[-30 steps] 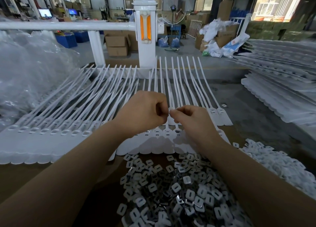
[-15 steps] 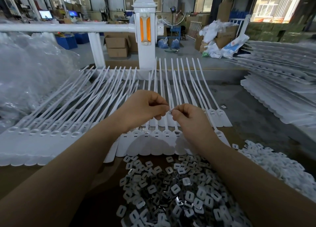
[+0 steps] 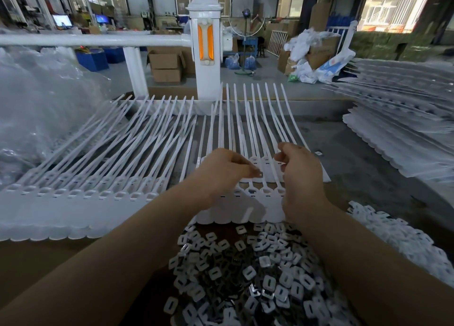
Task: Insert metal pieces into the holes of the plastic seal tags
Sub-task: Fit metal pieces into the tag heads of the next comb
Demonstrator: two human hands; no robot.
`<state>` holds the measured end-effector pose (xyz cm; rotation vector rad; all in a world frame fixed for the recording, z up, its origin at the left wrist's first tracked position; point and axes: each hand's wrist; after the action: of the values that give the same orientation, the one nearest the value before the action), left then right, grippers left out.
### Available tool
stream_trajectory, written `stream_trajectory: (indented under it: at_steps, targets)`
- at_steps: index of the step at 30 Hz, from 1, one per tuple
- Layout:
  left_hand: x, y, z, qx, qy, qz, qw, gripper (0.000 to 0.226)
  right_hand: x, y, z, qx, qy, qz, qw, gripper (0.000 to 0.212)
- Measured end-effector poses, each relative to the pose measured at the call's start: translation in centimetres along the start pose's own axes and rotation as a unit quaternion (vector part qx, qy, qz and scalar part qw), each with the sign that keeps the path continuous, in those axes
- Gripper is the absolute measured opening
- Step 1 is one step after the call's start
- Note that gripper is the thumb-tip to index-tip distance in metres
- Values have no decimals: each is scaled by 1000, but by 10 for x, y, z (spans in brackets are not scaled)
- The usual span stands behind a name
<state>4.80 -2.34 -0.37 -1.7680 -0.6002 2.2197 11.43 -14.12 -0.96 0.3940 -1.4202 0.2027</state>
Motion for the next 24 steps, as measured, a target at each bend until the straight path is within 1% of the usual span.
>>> stream_trajectory:
  at_steps: [3, 8, 12, 19, 24]
  targets:
    - [0, 16, -7, 2, -20, -41, 999, 11, 0, -1, -1, -17, 4, -15, 1000, 17]
    - [5, 27, -14, -31, -34, -88, 995, 16, -1, 0, -2, -16, 5, -9, 1000, 16]
    - [7, 31, -16, -52, -39, -169, 983, 22, -1, 2, 0, -14, -2, -12, 1000, 15]
    - [7, 30, -18, -45, -39, -203, 977, 21, 0, 2, 3, -5, -6, -9, 1000, 17]
    - [7, 26, -17, -46, -23, -201, 978, 18, 1, 2, 4, -4, -4, -8, 1000, 17]
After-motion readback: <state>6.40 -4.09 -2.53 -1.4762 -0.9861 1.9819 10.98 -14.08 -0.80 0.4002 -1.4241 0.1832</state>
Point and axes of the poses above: each hand's wrist, its own z-axis away from the middle knuckle, its own y-axis out of the palm, x = y × z, and after that the axes turned 15 degrees about x, right-handed
